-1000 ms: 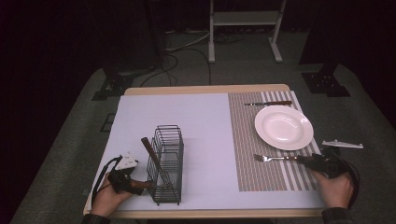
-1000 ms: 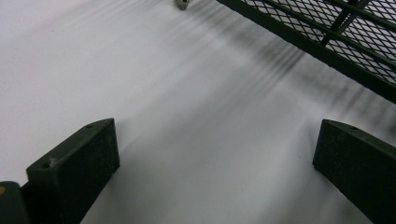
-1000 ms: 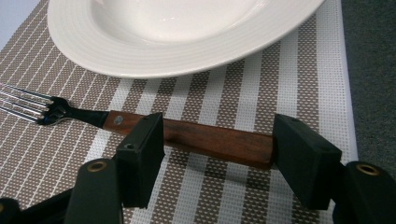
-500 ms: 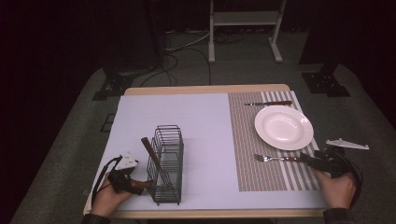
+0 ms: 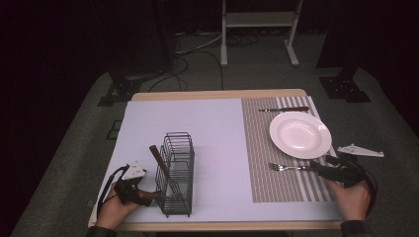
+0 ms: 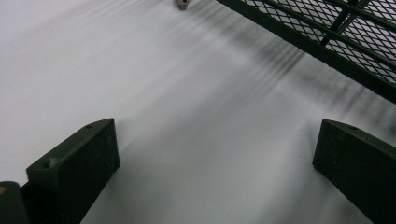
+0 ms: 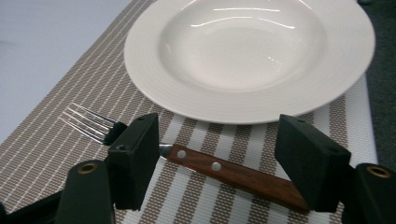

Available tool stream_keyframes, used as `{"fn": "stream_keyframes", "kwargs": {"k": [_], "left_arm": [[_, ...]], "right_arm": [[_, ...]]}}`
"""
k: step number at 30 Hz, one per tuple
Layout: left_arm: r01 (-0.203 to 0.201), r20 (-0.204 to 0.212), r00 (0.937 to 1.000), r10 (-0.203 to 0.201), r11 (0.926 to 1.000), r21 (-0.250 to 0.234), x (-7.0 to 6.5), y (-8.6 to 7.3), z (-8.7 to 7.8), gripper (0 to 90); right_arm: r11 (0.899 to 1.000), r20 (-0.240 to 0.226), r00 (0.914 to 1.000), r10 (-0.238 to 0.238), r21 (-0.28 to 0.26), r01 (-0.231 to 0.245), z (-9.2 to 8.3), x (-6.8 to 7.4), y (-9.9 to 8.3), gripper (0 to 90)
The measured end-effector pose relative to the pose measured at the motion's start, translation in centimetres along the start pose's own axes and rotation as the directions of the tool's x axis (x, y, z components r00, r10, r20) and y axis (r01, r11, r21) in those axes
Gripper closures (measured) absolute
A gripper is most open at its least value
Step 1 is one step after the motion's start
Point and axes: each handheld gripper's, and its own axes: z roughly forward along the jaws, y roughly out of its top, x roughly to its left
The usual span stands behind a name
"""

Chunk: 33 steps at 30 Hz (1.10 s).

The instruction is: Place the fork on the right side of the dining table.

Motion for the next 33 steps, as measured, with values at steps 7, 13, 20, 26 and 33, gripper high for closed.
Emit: {"fn": "stream_keyframes", "kwargs": {"k": [7,13,20,26,33], "left_arm": [[0.000,0.000,1.0000,0.000,1.0000,0.000,0.0,0.0,0.0,0.0],[0.000,0.000,1.0000,0.000,1.0000,0.001,0.0,0.0,0.0,0.0],[0.000,0.000,1.0000,0.000,1.0000,0.000,0.0,0.0,0.0,0.0],[0.000,0.000,1.0000,0.000,1.0000,0.000,0.0,0.0,0.0,0.0],[0.000,0.001,1.0000,0.000,1.0000,0.001,0.0,0.0,0.0,0.0]], "right_arm": [[0.999,-0.042,0.9986,-0.033,-0.001,0.033,0.4,1.7,0.7,20.6],[0.999,-0.085,0.9951,-0.050,0.004,0.050,1.1,3.1,1.2,15.3],[0.996,-0.114,0.9893,-0.092,0.005,0.093,1.6,4.7,1.5,13.9],[0.992,-0.143,0.9815,-0.128,0.002,0.129,2.0,6.0,1.9,13.3],[0.986,-0.186,0.9686,-0.165,0.001,0.168,2.6,7.6,2.4,13.4]]}}
